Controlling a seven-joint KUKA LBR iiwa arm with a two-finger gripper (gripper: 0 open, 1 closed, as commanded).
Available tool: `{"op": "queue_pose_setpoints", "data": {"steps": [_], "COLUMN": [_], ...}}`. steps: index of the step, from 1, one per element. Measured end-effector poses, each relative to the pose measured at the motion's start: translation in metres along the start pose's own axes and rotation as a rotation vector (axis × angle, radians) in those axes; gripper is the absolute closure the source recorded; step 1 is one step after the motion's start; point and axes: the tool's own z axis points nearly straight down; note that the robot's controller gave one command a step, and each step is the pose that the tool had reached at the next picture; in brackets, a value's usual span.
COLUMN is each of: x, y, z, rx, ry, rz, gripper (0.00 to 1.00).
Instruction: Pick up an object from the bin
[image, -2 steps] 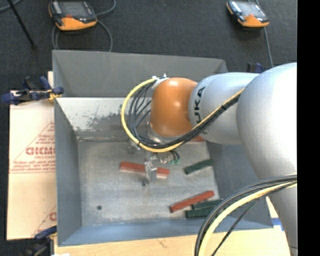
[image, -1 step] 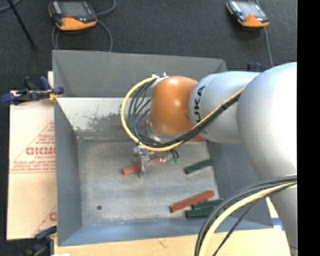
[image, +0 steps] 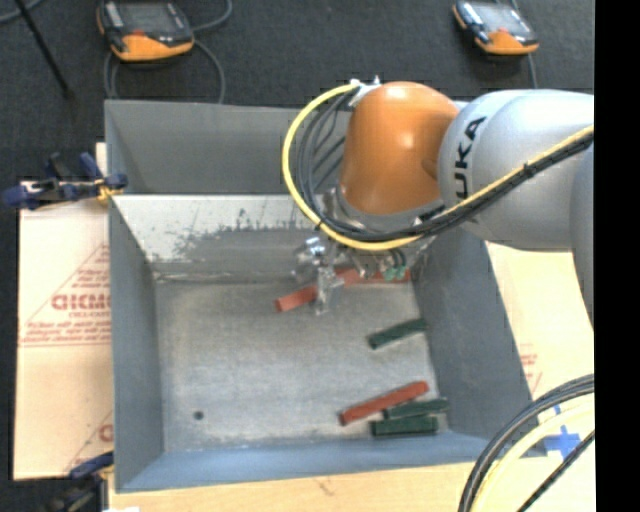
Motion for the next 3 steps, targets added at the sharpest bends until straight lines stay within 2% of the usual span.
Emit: {"op": "queue_pose_setpoints", "data": {"steps": [1,2,3], "x": [0.008,0.037,0.036], "y": [-0.020,0.023,0.020], "z": [-0.043,-0.035,-0.036], "rx": [-0.002,-0.009,-0.007], "ry": [0.004,0.011,0.008], "rz": [-0.233,-0.214,-0.209], "gripper": [1.00,1.00,1.00]}}
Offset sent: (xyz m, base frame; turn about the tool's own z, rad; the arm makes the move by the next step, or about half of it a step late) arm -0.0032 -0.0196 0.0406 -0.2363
